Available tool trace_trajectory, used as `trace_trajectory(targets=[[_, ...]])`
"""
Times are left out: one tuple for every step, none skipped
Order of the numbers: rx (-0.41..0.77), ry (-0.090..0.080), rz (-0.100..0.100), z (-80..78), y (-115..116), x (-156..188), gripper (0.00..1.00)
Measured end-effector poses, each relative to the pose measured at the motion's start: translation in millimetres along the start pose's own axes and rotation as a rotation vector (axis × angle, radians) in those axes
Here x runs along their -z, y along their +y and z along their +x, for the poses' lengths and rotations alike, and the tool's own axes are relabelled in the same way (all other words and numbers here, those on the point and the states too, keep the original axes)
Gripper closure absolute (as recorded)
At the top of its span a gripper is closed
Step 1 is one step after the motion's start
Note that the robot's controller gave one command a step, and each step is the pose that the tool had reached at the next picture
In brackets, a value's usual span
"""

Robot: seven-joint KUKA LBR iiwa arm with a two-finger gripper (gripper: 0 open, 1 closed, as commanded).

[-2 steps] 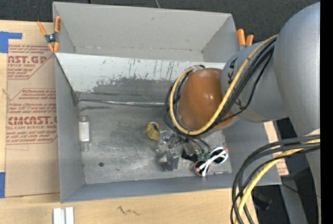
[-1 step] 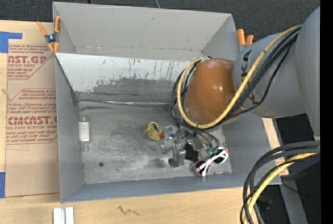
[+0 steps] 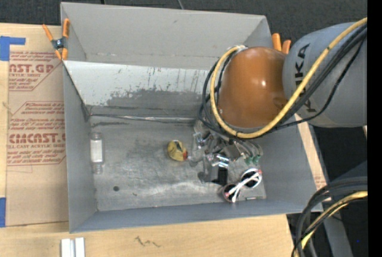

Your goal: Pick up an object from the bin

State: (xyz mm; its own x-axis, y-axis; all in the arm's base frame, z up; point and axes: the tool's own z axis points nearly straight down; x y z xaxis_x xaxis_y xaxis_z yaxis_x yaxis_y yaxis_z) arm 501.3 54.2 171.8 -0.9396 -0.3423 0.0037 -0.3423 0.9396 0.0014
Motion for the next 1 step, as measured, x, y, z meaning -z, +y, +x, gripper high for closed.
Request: trace_trajectory(targets=[[0.153,-0.001,0.000,6.4,1.0,60.9,1.00]])
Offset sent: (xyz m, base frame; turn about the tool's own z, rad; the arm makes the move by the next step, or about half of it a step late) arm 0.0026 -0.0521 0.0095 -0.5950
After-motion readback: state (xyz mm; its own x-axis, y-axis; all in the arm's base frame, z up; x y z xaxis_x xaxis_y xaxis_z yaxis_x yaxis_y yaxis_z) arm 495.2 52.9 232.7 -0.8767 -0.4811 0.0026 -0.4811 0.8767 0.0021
